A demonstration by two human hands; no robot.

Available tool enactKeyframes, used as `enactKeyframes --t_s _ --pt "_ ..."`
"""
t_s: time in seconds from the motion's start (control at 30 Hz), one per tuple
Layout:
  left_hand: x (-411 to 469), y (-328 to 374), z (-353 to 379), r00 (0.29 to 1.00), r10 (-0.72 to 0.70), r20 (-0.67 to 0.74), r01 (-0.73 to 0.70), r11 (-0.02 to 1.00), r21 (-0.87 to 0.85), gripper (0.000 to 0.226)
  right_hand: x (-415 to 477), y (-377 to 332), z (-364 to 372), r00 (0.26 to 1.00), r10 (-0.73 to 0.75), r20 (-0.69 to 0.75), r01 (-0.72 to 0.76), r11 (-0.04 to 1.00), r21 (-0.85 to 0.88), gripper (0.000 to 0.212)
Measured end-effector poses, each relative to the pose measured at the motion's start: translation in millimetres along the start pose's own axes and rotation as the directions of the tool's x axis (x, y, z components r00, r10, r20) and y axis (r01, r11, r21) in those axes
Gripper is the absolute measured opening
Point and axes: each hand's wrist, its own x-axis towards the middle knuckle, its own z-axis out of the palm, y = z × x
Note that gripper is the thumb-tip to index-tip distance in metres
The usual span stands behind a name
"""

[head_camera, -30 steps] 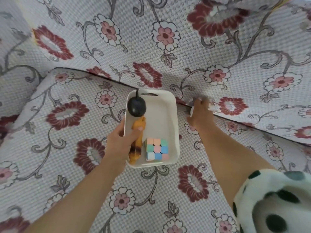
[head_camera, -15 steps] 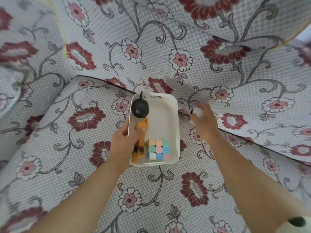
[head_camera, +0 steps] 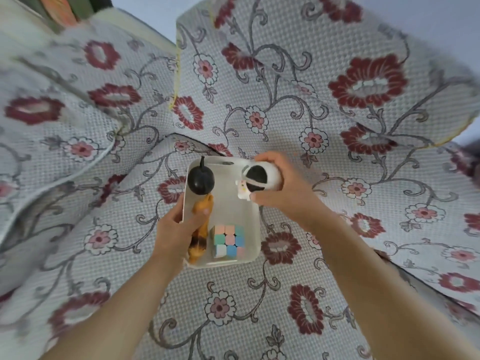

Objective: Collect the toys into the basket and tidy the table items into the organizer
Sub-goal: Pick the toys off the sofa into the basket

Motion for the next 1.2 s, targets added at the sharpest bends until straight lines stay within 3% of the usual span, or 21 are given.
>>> enactKeyframes --t_s 0.1,0.2,0.47,0.63,1.0,1.13,1.2 --pt "-14 5 -33 1.000 0.004 -0.024 -0.004 1.000 -0.007 0.039 7 -21 40 0.985 -0.148 0.084 0.168 0.922 -0.349 0.061" --pt "-27 8 -66 0.998 0.023 -0.060 -0.023 1.000 -0.011 0.032 17 -31 79 0.949 -0.266 0.170 0.313 0.728 -0.610 0.063" --pt "-69 9 -174 0.975 0.025 -0.223 -0.043 0.996 -0.075 0.021 29 -65 200 0.850 -0.417 0.322 0.492 0.409 -0.769 0.060" --pt "-96 9 -244 0.953 0.016 -0.301 -0.057 0.990 -0.130 0.022 16 -94 278 0.811 -0.444 0.381 0.547 0.346 -0.763 0.066" --pt "-157 5 -393 0.903 -0.004 -0.430 -0.103 0.969 -0.225 0.017 -26 -172 417 0.803 -0.331 0.497 0.597 0.443 -0.669 0.072" --pt "-182 13 -448 0.885 -0.003 -0.466 -0.131 0.958 -0.255 0.019 -48 -207 473 0.770 -0.311 0.558 0.635 0.465 -0.617 0.071" --pt "-193 17 -470 0.874 -0.004 -0.485 -0.146 0.951 -0.271 0.017 -56 -222 497 0.726 -0.345 0.594 0.686 0.413 -0.598 0.068"
